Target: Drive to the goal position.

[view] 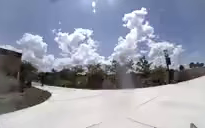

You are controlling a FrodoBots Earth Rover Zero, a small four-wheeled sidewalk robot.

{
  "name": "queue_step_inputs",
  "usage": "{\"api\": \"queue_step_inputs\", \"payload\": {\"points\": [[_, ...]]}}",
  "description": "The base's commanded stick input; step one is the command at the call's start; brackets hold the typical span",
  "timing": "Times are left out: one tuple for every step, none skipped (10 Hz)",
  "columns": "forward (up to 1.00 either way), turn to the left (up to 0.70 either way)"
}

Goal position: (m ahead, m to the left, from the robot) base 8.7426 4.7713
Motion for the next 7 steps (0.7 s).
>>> {"api": "queue_step_inputs", "payload": {"points": [[0.85, -0.01], [0.85, -0.01], [0.85, -0.01], [0.85, -0.01], [0.85, -0.01], [0.85, -0.01], [0.85, -0.01]]}}
